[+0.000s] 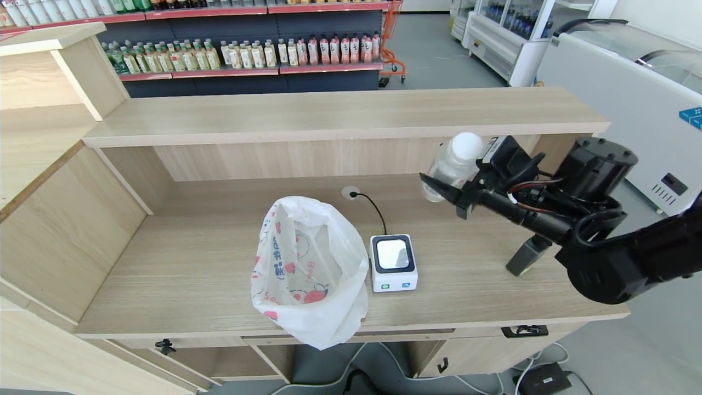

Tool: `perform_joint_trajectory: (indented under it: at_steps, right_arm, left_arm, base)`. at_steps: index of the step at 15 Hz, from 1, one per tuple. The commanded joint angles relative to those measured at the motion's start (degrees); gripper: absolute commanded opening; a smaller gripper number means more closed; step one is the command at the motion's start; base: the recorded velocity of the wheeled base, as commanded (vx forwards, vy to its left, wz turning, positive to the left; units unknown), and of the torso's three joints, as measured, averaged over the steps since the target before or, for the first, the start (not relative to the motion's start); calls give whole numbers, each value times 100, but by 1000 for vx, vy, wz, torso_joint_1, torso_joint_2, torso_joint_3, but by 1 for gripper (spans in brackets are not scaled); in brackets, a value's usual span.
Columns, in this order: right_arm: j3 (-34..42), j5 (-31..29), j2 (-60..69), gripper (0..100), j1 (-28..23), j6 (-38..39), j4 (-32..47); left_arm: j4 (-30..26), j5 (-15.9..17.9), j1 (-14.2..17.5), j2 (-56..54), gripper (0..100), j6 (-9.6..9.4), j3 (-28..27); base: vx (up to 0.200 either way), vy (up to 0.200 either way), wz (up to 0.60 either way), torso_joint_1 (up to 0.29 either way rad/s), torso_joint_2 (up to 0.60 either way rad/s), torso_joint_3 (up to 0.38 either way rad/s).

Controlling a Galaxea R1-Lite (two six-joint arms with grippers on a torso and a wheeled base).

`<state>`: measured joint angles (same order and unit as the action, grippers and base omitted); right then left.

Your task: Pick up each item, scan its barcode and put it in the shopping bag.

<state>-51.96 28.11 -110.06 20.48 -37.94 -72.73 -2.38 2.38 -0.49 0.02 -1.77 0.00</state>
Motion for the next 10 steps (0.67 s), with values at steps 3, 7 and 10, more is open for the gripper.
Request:
perform_joint_trajectory:
  at_steps: [3, 7, 10]
  right_arm:
    - [212, 529, -710, 0, 88, -91, -549]
    - [414, 1153, -1202, 0, 35, -337, -1551]
    - [362, 1434, -1431, 0, -53, -513, -1727]
  left_arm:
    - [0, 0, -4, -2, 100, 1, 0]
    - [0, 0, -4, -2, 100, 1, 0]
    - [0, 0, -4, -2, 100, 1, 0]
  base:
    - [0, 0, 0, 0, 0, 0]
    - [0, 0, 0, 0, 0, 0]
    - [0, 0, 0, 0, 0, 0]
